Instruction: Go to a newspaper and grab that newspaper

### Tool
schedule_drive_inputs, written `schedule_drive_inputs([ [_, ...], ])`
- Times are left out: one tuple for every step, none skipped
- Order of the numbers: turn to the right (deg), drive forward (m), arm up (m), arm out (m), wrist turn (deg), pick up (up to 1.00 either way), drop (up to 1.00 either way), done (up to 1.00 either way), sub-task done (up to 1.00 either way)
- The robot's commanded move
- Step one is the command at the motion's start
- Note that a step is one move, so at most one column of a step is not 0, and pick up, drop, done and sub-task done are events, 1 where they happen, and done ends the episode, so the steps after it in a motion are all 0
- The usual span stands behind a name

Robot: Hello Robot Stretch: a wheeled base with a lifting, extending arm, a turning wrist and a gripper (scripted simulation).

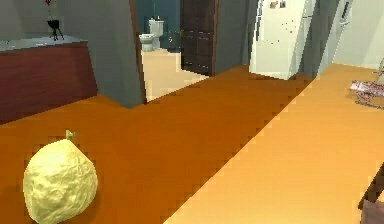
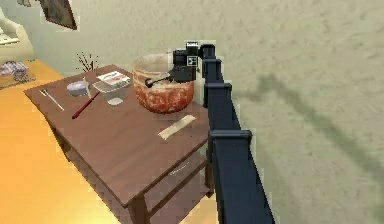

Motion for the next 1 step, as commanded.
schedule_drive_inputs([
  [0.0, 0.00, -0.30, 0.00, 0.0, 0.00, 0.00, 0.00, 0.00],
])
